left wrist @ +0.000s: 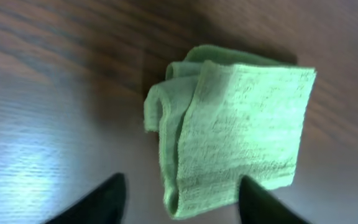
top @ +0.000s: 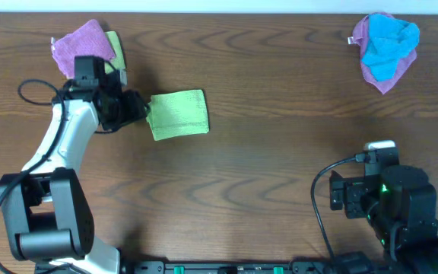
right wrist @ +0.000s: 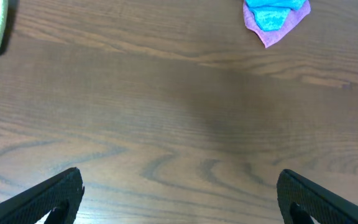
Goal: Fold the cloth
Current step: 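Grasp the folded cloth with the left gripper and drag it left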
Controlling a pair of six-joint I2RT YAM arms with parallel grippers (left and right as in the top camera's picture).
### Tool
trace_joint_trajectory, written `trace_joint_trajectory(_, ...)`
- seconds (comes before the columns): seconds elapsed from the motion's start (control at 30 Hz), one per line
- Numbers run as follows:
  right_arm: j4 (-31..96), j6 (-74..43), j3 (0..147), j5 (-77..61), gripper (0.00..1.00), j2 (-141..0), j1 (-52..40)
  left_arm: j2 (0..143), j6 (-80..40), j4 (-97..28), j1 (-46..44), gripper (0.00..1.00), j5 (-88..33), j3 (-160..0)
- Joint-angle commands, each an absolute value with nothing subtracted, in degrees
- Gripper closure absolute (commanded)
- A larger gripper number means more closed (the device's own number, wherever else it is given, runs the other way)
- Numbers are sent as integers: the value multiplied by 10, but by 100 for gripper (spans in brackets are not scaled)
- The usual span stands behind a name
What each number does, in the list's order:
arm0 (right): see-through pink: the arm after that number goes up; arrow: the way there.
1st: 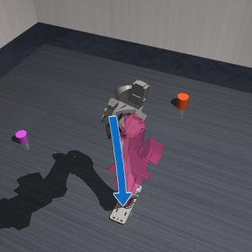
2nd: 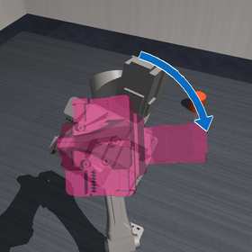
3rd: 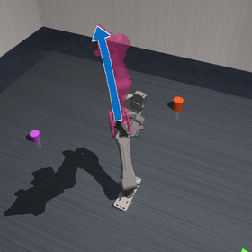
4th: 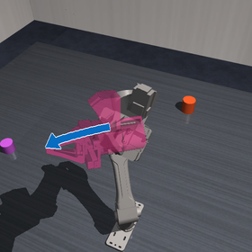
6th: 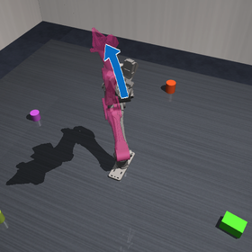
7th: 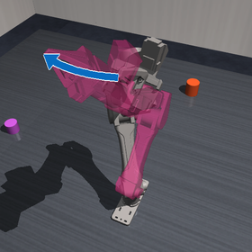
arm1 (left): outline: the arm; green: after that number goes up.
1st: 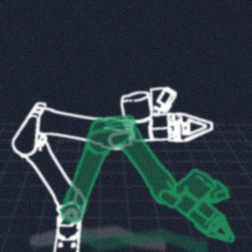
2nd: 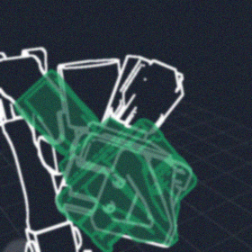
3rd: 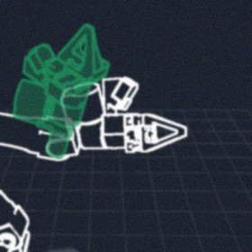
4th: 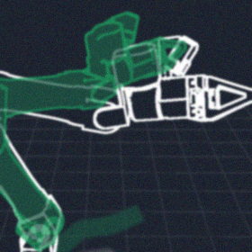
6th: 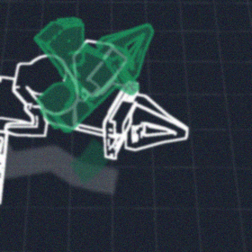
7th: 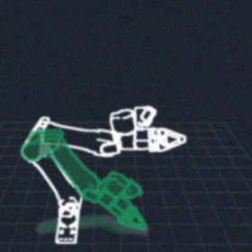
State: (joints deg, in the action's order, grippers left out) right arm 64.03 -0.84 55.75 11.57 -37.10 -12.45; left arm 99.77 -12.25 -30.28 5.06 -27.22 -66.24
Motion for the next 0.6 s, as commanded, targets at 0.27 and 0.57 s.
trace_joint_trajectory(0.27, 641, -16, 557, 118, 1, -371, -119, 1012, -155, -166, 76, 16, -329, -557)
trace_joint_trajectory(0.57, 641, -17, 557, 100, 1, -371, -119, 1082, -209, -86, 76, 14, -369, -546)
